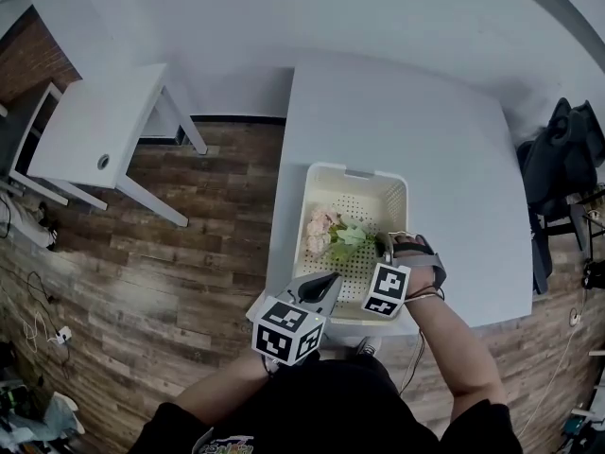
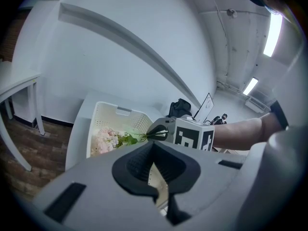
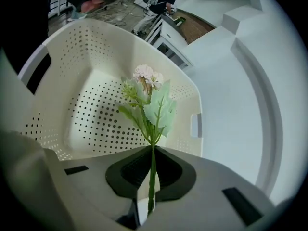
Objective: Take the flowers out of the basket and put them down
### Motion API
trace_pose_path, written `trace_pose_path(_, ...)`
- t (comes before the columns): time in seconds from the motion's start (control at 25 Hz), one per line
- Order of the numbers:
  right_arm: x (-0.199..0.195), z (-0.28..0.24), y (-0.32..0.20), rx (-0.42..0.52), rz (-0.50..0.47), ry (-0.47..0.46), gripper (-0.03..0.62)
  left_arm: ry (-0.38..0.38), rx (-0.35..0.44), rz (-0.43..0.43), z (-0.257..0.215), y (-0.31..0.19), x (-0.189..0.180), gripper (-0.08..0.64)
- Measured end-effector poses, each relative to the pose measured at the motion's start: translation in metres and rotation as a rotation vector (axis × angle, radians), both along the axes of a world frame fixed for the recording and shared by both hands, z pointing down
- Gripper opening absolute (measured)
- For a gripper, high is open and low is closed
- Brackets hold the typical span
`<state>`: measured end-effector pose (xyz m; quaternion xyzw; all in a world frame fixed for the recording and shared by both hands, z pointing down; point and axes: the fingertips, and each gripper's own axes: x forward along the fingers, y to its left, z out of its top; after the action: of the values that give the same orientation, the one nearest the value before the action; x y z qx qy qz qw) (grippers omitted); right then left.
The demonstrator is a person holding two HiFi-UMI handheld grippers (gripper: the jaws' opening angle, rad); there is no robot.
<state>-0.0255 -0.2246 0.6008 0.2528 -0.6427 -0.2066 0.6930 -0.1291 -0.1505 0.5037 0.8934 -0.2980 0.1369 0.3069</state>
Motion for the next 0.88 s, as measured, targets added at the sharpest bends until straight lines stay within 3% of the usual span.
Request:
trace_pose_path(0.12,-0.002,-0.017,0.002,0.034,0.055,-0.111,0.032,0.000,0.010,0.009,-0.004,0.002,0.002,0.006)
trace_pose_path(0.48,-0.001,-0.082,0.010,0.143,0.301,-0.597,0.032,-0.003,0.036,0.039,-0.012,0.010,0.013,0.006)
trace_pose_path(0.88,0.047,-0.147,0.032,0.295,0.592,-1.112,0.032,-0.008,0.087,0.107,-0.026,0.024,0.038,0.006)
